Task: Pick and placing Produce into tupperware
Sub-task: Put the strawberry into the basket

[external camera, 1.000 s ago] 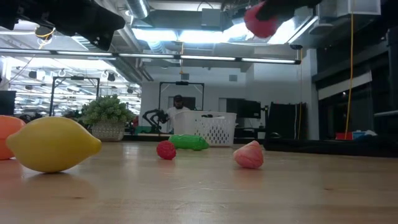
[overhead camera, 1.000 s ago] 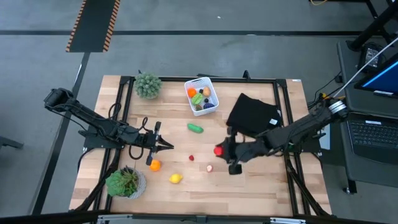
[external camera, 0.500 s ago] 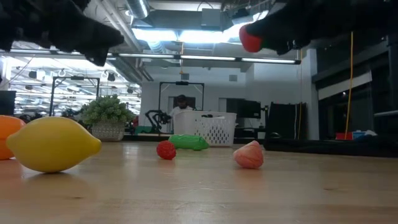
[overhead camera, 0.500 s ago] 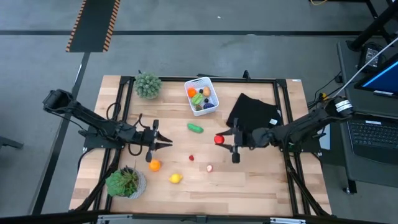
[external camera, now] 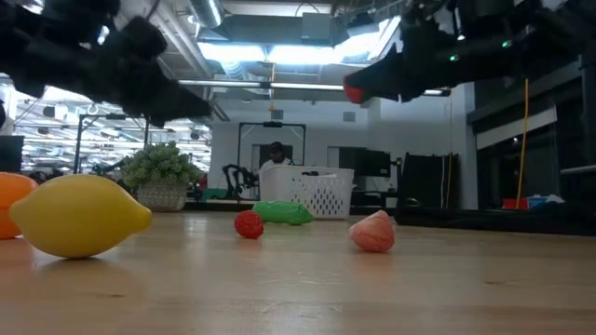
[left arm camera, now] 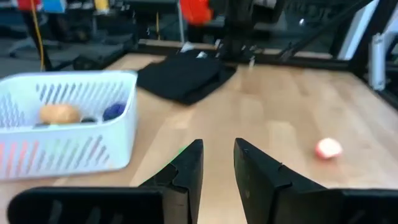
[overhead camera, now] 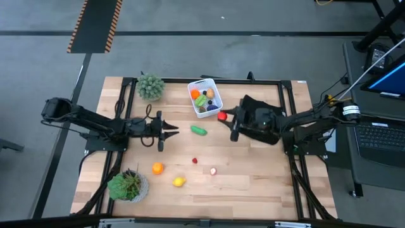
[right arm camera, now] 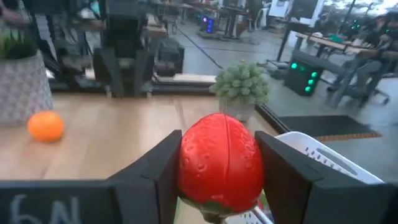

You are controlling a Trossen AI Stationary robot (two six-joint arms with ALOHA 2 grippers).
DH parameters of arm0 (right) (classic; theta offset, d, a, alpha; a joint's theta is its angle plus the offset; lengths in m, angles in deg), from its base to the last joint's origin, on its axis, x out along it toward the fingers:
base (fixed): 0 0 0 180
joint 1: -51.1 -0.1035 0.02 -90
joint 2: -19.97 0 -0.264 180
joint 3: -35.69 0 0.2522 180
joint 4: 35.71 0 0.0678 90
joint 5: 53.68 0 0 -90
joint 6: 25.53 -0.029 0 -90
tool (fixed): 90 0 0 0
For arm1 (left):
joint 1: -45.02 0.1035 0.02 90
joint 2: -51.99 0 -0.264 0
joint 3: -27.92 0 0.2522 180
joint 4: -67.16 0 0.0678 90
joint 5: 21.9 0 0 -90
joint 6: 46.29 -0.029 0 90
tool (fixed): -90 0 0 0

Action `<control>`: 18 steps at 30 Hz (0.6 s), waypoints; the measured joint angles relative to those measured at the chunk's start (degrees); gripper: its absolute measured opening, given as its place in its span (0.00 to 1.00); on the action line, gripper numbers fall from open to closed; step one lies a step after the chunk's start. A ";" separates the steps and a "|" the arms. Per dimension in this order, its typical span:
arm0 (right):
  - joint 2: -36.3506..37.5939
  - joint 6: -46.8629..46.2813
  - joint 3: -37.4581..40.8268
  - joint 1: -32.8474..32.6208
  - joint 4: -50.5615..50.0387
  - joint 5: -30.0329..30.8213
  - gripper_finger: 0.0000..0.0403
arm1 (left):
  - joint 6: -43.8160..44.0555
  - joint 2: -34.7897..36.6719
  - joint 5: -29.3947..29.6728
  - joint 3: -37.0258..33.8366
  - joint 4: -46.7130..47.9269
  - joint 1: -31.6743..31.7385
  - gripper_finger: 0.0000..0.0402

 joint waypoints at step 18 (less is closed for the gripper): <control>-10.05 -3.76 -9.51 10.21 0.95 -6.38 0.45 | -4.29 -9.83 -18.10 0.04 -13.04 17.05 0.27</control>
